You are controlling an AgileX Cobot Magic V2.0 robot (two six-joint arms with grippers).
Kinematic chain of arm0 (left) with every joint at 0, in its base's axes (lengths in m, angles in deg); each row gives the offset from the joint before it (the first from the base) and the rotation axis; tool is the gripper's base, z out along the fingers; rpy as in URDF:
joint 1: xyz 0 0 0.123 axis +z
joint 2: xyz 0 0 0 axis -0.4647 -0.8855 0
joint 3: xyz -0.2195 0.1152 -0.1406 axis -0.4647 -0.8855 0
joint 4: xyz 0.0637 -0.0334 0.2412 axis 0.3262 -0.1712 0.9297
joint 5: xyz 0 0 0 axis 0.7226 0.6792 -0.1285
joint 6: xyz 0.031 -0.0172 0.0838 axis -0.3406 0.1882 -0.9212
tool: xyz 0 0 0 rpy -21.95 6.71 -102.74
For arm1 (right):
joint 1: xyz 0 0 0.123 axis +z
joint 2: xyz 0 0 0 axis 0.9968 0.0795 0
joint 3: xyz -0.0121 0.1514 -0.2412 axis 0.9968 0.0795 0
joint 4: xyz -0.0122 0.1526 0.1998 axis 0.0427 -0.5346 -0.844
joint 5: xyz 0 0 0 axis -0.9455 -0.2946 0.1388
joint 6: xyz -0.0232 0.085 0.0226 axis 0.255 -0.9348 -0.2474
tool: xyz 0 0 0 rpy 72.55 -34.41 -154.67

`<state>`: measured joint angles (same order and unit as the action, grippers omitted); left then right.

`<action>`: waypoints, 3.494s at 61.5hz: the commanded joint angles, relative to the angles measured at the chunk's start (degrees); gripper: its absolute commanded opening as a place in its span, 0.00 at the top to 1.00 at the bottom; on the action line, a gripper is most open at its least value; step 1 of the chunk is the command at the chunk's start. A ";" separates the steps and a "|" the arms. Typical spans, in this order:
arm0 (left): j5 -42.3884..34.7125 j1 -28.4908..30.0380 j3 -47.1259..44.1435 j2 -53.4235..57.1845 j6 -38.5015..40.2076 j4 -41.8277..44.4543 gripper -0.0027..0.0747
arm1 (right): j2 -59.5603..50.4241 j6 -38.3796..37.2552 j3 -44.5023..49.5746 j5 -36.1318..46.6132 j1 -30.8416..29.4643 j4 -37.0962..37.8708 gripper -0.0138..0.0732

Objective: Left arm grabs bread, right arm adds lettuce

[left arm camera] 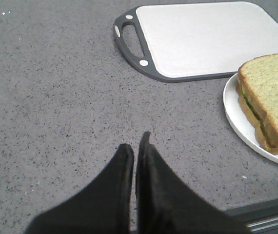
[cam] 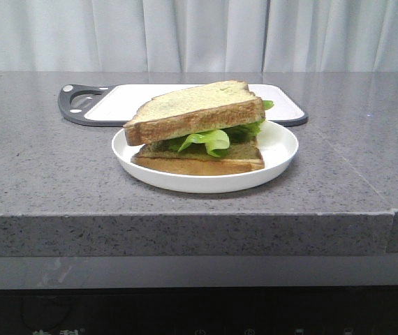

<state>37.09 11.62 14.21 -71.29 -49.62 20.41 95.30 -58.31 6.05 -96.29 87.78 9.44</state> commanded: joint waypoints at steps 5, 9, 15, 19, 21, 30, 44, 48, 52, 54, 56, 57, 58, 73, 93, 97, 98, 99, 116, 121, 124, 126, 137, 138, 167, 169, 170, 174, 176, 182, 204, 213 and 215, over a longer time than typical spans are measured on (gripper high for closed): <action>-4.97 -0.38 1.52 -0.24 0.54 -0.36 0.99 | 0.20 0.10 -1.16 3.83 -0.38 0.36 0.98; -4.95 -0.38 1.52 -0.24 0.54 -0.36 0.99 | 0.20 0.10 -1.16 2.62 -0.38 0.36 0.98; -4.95 -0.38 1.52 -0.24 0.54 -0.36 0.99 | 0.20 0.10 -1.16 0.88 -0.38 0.36 0.98; -4.95 -0.38 1.52 -0.24 0.54 -0.36 0.99 | 0.20 0.10 -1.16 0.69 -0.38 0.36 0.98; -4.95 -0.38 1.52 -0.24 0.54 -0.36 0.99 | 0.20 0.10 -1.16 0.69 -0.38 0.36 0.98; -4.95 -0.38 1.52 -0.24 0.54 -0.36 0.99 | 0.20 0.10 -1.16 0.69 -0.38 0.36 0.98; -5.93 0.59 0.18 2.41 0.54 0.00 0.99 | 0.20 0.10 -1.16 0.75 -0.38 0.36 0.98; -7.92 2.90 -1.74 5.58 0.54 2.68 0.99 | 0.20 0.10 -1.16 0.75 -0.38 0.36 0.98; -10.37 5.73 -4.39 8.63 0.54 2.68 0.99 | 0.20 0.10 -1.16 0.75 -0.38 0.36 0.98; -12.18 7.62 -6.80 11.15 0.54 2.68 0.99 | 0.20 0.10 -1.16 0.75 -0.38 0.36 0.98; -14.41 8.75 -8.63 12.87 0.54 2.55 0.99 | 0.20 0.10 -1.16 0.75 -0.38 0.36 0.98; -15.89 9.27 -9.60 13.73 0.54 2.55 0.99 | 0.20 0.10 -1.16 0.75 -0.38 0.36 0.98; -16.90 9.75 -10.61 15.05 0.54 2.55 0.99 | 0.20 0.10 -1.16 0.75 -0.38 0.36 0.98; -34.41 14.79 -30.79 29.43 0.54 -0.95 0.99 | 0.20 0.10 -1.16 0.75 -0.38 0.36 0.98; -43.91 15.13 -40.80 35.32 0.54 -1.16 0.99 | 0.20 0.10 -1.16 0.75 -0.38 0.36 0.98; -44.05 15.13 -40.80 35.32 0.54 -1.16 0.99 | 0.20 0.10 -1.16 0.75 -0.38 0.36 0.98; -44.05 15.13 -40.80 35.32 0.54 -1.26 0.99 | 0.20 0.10 -1.16 0.75 -0.38 0.36 0.98; -44.05 15.13 -40.80 35.32 0.54 -1.19 0.99 | 0.20 0.10 -1.16 0.75 -0.38 0.36 0.98; -44.15 14.52 -40.80 35.20 0.54 -2.02 0.99 | 0.20 0.10 -1.16 0.75 -0.38 0.36 0.98; -44.15 14.52 -40.80 35.20 0.54 -2.02 0.99 | 0.20 0.10 -1.16 0.75 -0.38 0.36 0.98; -44.15 14.52 -40.80 35.20 0.54 -2.02 0.99 | 0.20 0.10 -1.16 0.75 -0.38 0.36 0.98; -44.15 14.52 -40.80 35.20 0.54 -2.02 0.99 | 0.20 0.10 -1.16 0.75 -0.38 0.36 0.98; -44.15 14.52 -40.80 35.20 0.54 -2.02 0.99 | 0.20 0.10 -1.16 0.75 -0.38 0.36 0.98; -44.15 14.52 -40.80 35.20 0.54 -2.02 0.99 | 0.20 0.10 -1.16 0.75 -0.38 0.36 0.98; -44.15 14.52 -40.80 35.20 0.54 -2.02 0.99 | 0.09 0.10 -1.03 0.89 -0.38 0.36 0.98; -44.15 14.52 -40.80 35.20 0.54 -2.02 0.99 | -0.58 0.10 -0.71 1.36 -0.15 0.47 0.98; -44.15 14.52 -40.80 35.20 0.54 -2.02 0.99 | -0.87 0.10 -0.40 1.82 -0.02 0.47 0.98; -44.15 14.52 -40.80 35.20 0.54 -2.02 0.99 | -3.92 0.10 3.23 7.20 2.24 0.78 0.98; -44.15 14.52 -40.80 35.20 0.54 -2.02 0.99 | -5.42 0.10 5.26 10.38 3.19 1.25 0.98; -44.15 14.52 -40.80 35.20 0.54 -2.02 0.99 | -11.75 0.10 14.05 23.46 4.28 1.29 0.98; -44.15 14.52 -40.80 35.20 0.54 -2.02 0.99 | -29.79 0.10 41.52 45.76 1.09 -0.85 0.98; -44.15 14.52 -40.80 35.20 0.54 -2.02 0.99 | -31.34 0.10 46.75 48.60 -0.21 -3.64 0.98; -44.15 14.52 -40.80 35.20 0.54 -2.02 0.99 | -31.49 0.10 47.32 48.46 -0.28 -4.43 0.98</action>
<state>-2.25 26.51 -26.34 -37.13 -49.40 18.82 65.13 -58.33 52.92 -54.56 88.01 6.88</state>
